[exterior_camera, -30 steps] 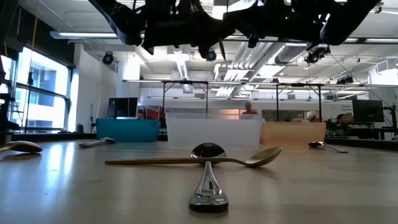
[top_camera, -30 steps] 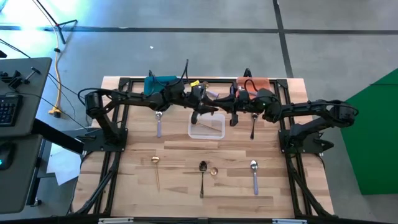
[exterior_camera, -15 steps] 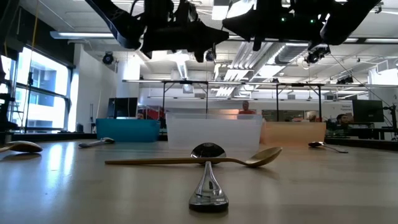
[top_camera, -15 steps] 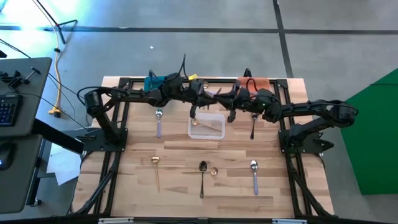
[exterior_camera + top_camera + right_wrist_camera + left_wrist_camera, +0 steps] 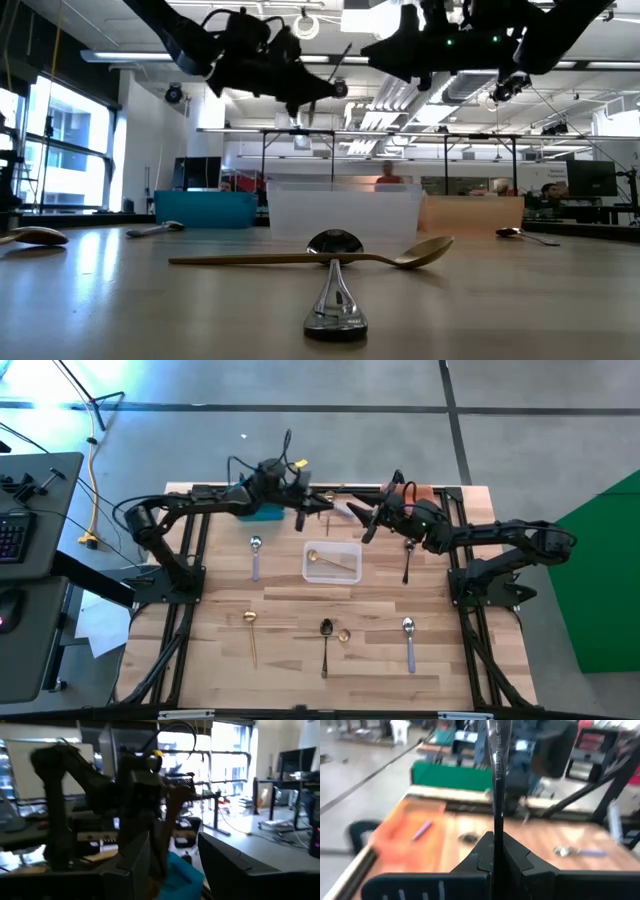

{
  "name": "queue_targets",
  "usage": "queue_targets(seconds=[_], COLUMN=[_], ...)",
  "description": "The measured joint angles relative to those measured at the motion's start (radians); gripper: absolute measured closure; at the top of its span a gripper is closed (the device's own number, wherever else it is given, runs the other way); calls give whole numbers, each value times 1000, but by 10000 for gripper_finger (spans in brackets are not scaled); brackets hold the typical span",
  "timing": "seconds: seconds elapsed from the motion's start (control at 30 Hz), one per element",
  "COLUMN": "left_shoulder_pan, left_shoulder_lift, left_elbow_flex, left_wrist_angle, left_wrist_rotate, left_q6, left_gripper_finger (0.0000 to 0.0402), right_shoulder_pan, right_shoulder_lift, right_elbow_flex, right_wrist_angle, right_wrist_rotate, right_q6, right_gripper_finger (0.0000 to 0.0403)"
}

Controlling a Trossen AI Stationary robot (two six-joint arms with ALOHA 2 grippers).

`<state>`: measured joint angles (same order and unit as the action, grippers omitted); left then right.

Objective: Sort silverware by color (type)
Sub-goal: Put the black spoon into the blue bin

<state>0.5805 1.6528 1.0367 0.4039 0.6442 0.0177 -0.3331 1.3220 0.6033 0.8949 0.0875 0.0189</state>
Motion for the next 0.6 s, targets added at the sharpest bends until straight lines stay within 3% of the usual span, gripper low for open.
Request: queue_targets(seconds=[0.17,0.4,0.6], left_shoulder_pan=[115,272,369], left_shoulder_lift=[-83,-162,-127], left_elbow_flex=[0,0,77], left_wrist_angle=[-309,-634,-829], left_wrist_rotate=[-72,-267,-381], left_q6=[161,375,472], left_gripper_finger=[401,401,401], right_shoulder_pan=[-37,-59,-60], right_shoulder_lift=[0,0,0], right_elbow_flex=[0,0,0], right_wrist_angle=[-84,-150,-158], right_wrist_rotate=[-2,-2,-5], right_q6=[-1,-44,-58], right_gripper_finger=[292,387,390])
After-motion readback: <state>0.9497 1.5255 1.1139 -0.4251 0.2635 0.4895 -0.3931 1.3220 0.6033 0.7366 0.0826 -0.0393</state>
